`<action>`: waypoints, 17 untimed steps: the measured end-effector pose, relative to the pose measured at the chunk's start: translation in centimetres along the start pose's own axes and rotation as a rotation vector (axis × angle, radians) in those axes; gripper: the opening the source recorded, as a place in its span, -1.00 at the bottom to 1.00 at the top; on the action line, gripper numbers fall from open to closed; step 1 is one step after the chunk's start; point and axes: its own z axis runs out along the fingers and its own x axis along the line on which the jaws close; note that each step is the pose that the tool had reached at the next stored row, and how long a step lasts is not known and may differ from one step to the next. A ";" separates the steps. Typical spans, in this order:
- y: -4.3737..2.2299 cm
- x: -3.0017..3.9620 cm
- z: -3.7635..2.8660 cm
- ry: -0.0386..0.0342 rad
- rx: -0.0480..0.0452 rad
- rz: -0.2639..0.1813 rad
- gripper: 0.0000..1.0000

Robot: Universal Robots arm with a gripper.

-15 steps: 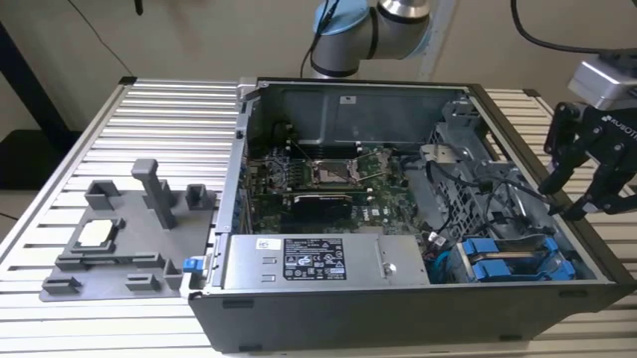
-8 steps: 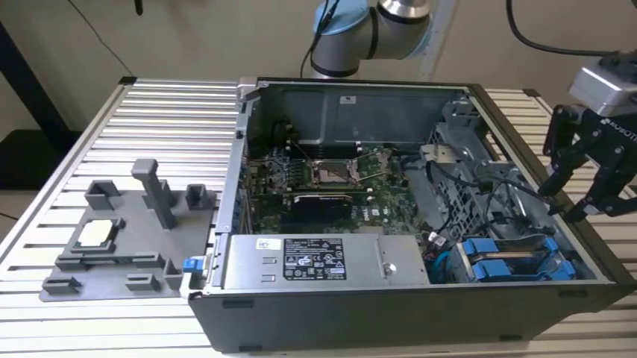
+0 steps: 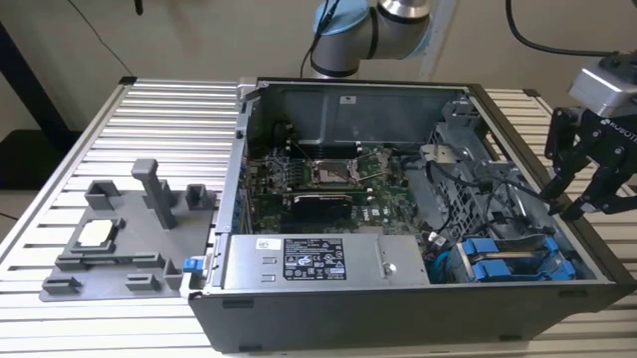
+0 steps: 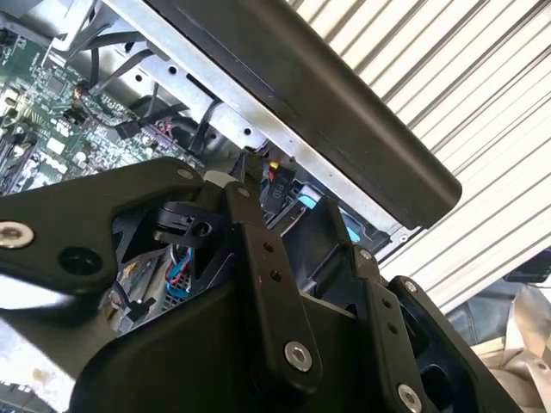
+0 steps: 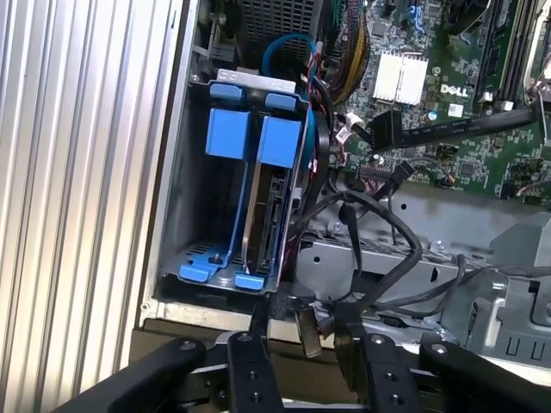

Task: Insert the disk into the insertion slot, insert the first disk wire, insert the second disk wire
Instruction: 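Insert the first disk wire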

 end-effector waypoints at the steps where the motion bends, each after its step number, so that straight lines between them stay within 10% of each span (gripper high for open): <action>1: 0.00 0.00 0.00 -0.0002 0.0001 0.000 -0.23; 5: 0.00 0.00 0.00 -0.0011 0.0003 -0.002 -0.59; 17: 0.00 0.00 0.00 -0.0045 0.0011 -0.007 -0.62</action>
